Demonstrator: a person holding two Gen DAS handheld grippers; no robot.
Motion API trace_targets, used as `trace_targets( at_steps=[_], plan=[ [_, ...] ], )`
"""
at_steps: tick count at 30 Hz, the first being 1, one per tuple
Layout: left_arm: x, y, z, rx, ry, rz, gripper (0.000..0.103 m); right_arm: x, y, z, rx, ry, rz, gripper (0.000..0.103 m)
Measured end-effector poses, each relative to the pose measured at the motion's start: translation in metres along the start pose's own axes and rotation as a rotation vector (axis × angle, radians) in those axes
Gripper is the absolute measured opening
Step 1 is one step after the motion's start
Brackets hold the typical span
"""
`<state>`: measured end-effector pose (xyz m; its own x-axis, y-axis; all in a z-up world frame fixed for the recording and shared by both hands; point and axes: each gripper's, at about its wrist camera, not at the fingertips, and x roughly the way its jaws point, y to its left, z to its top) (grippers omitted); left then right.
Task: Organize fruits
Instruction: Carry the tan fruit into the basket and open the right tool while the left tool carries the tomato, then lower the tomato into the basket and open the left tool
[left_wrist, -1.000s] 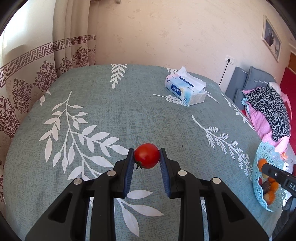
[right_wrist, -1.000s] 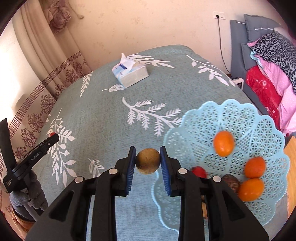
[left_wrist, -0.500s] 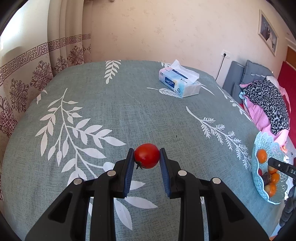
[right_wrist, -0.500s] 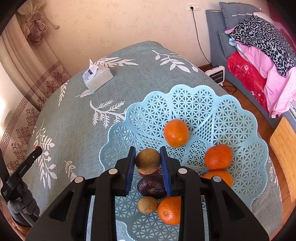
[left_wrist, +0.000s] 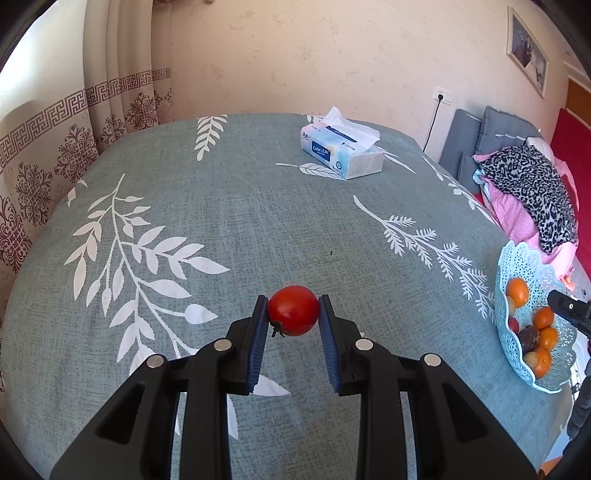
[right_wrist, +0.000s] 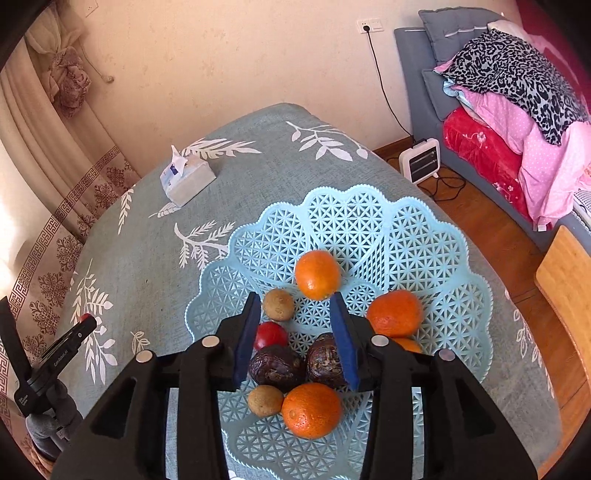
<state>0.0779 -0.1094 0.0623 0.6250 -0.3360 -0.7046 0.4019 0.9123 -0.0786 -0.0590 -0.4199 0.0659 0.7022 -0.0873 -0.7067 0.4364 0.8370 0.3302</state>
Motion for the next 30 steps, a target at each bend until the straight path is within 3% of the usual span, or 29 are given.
trace_targets(
  at_steps=[15, 30],
  plan=[
    [-0.008, -0.106, -0.002, 0.178, 0.014, -0.072, 0.028, -0.032, -0.050, -0.002, 0.045, -0.151, -0.056, 0.053],
    [0.010, -0.212, -0.001, 0.309, 0.044, -0.195, 0.028, -0.037, -0.073, -0.005, 0.106, -0.156, -0.027, 0.053]
  ],
)
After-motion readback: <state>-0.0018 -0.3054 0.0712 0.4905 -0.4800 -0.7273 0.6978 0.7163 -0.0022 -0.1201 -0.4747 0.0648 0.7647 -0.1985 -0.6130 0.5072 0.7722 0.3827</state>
